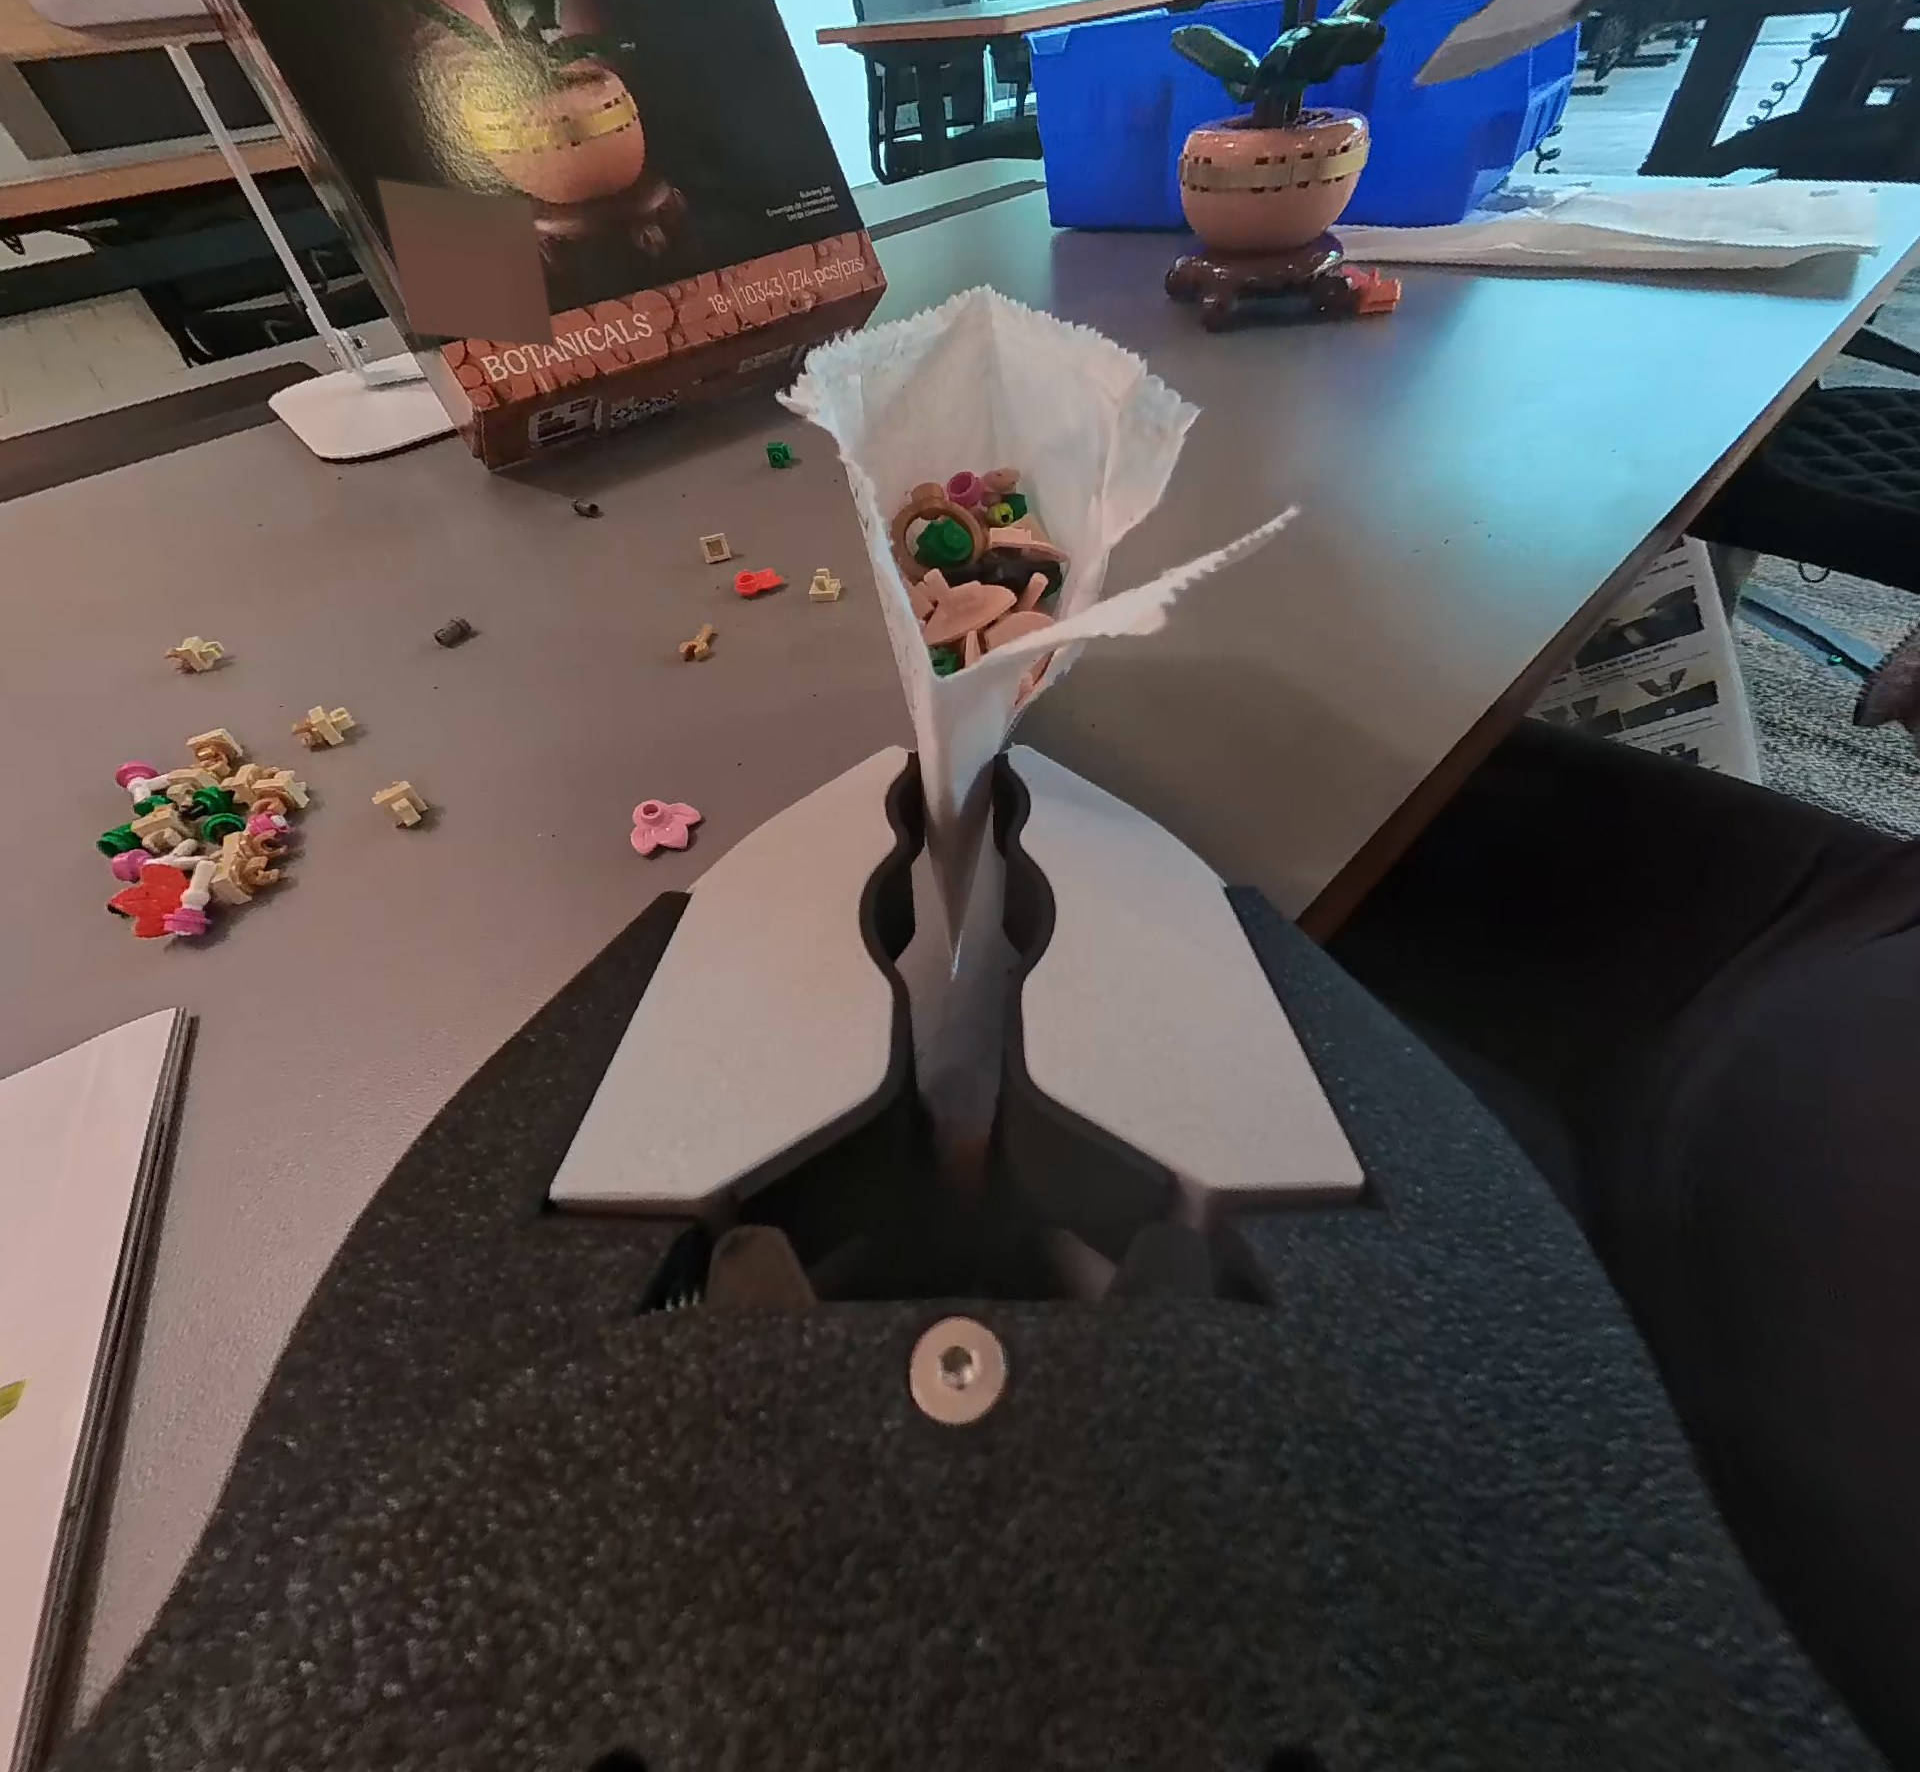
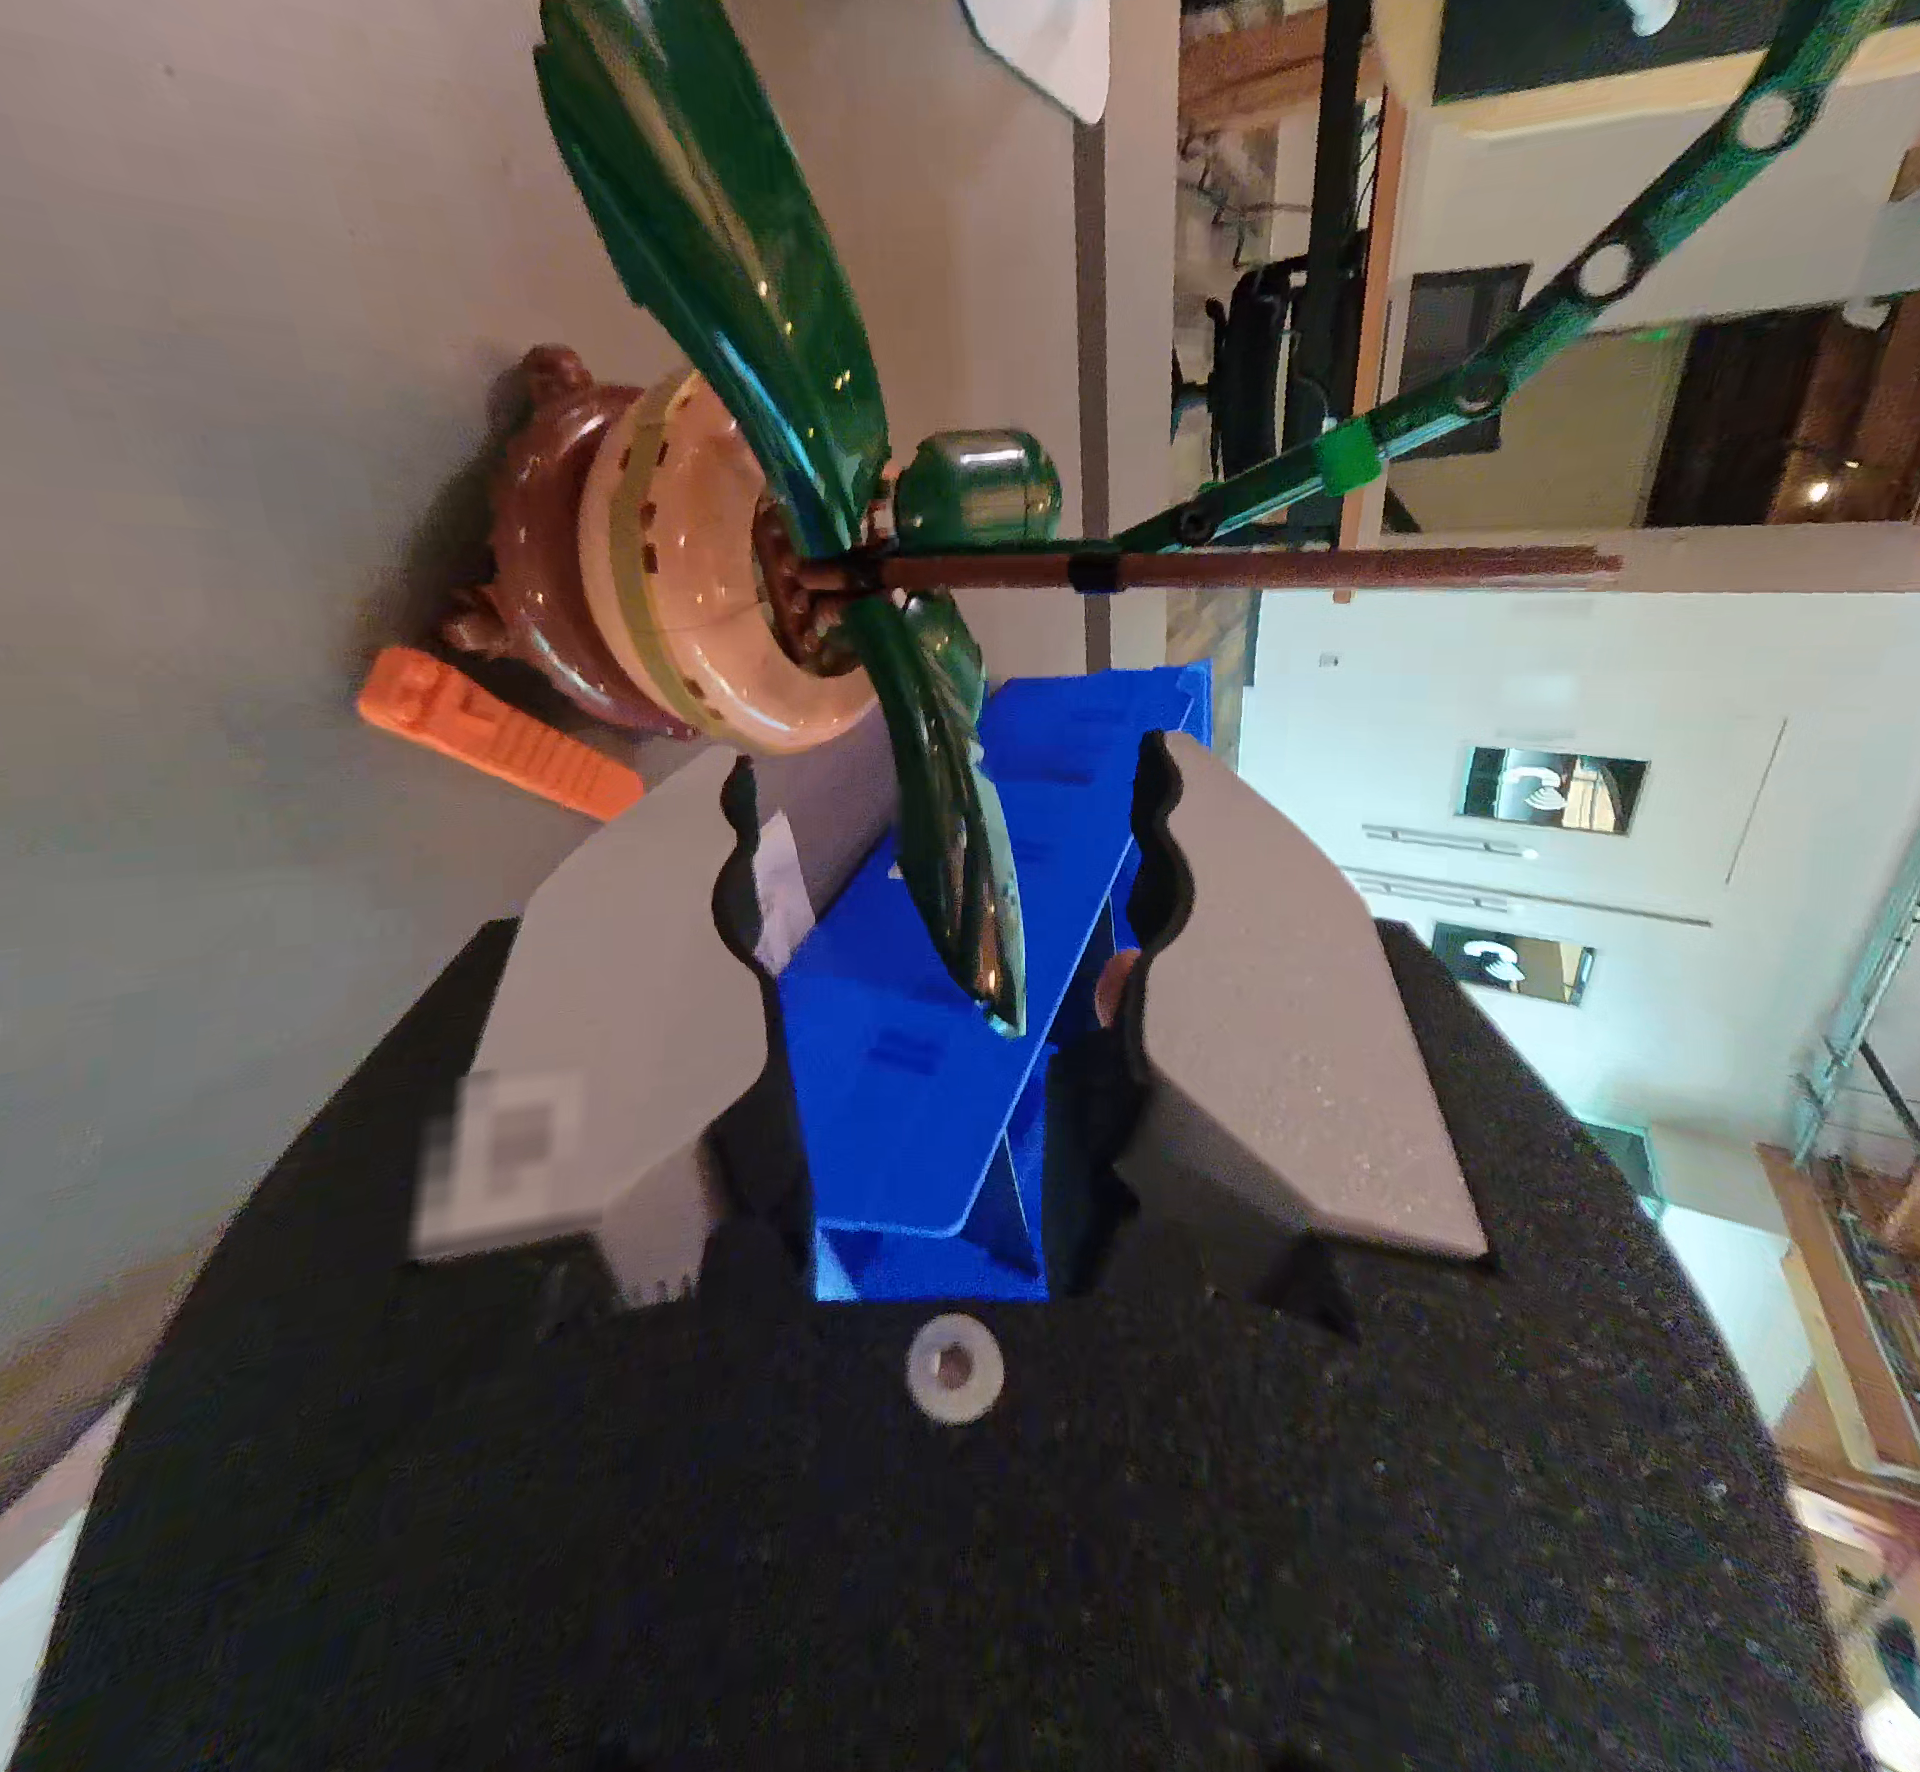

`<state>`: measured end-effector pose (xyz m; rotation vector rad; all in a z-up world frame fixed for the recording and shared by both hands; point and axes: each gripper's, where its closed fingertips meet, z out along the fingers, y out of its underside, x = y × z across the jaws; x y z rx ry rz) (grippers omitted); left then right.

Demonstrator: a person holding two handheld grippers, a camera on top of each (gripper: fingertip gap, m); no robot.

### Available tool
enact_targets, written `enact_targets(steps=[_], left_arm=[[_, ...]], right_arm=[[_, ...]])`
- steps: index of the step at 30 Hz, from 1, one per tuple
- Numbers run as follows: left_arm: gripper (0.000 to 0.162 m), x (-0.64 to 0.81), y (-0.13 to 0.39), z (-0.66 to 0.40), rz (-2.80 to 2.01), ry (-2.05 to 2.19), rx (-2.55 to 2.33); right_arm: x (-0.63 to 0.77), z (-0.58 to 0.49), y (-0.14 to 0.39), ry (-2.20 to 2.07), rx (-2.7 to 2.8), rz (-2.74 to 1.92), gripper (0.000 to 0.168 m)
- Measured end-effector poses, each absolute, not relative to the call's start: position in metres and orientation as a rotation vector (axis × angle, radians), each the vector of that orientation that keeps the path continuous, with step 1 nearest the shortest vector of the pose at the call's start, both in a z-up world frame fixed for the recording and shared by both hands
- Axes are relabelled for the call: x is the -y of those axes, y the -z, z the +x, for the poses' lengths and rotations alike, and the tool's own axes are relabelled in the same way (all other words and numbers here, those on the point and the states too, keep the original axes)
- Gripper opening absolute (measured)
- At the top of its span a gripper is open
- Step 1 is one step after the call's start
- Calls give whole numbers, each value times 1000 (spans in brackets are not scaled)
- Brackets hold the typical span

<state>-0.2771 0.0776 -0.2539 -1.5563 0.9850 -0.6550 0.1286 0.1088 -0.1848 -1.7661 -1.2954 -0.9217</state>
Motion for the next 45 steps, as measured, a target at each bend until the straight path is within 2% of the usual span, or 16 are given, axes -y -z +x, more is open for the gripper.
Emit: enact_targets(steps=[5, 11, 16, 19, 20, 22, 24, 25, 28, 29, 32, 33, 34, 37, 40, 45], left_arm=[[12, -78, 254, -279, -1556, 662, -982], [12, -80, 254, -276, -1555, 658, -983], [12, -82, 254, -276, -1553, 644, -987], [11, -83, 254, -275, -1554, 643, -986], [11, -83, 254, -275, -1555, 644, -985], [11, -83, 254, -275, -1555, 647, -983], [11, -83, 254, -276, -1555, 646, -982], [12, -83, 254, -276, -1554, 645, -983], [11, -82, 253, -276, -1552, 655, -980], [11, -81, 253, -276, -1551, 659, -979], [12, -81, 253, -275, -1549, 659, -978], [11, -81, 253, -276, -1549, 660, -977], [12, -80, 253, -277, -1548, 663, -976], [12, -80, 252, -278, -1548, 677, -969], [12, -80, 252, -278, -1542, 680, -966], [12, -80, 250, -279, -1536, 718, -948]], right_arm=[[-81, 143, 196, 1083, 1293, -2043, 71], [-64, 126, 189, 1132, 1204, -2095, 73], [-58, 105, 167, 1074, 1055, -2033, 62], [-56, 37, 135, 477, 781, -1837, 51], [-49, 2, 115, 136, 663, -1708, 43], [-29, -44, 79, -517, 395, -1450, 10], [-21, -86, 107, -892, 384, -1534, 12], [-24, -103, 143, -859, 461, -1717, 12], [-48, -114, 221, -311, 825, -2040, 16], [-57, -118, 226, -216, 960, -2054, 6], [-98, -143, 207, -354, 1130, -2033, 4], [-118, -144, 201, -376, 1175, -2039, 7], [-137, -142, 201, -360, 1251, -2072, 16], [-201, -119, 222, -61, 1406, -2231, 30], [-232, -115, 252, -34, 1474, -2354, 22], [-257, -116, 272, -98, 1504, -2438, 22]])
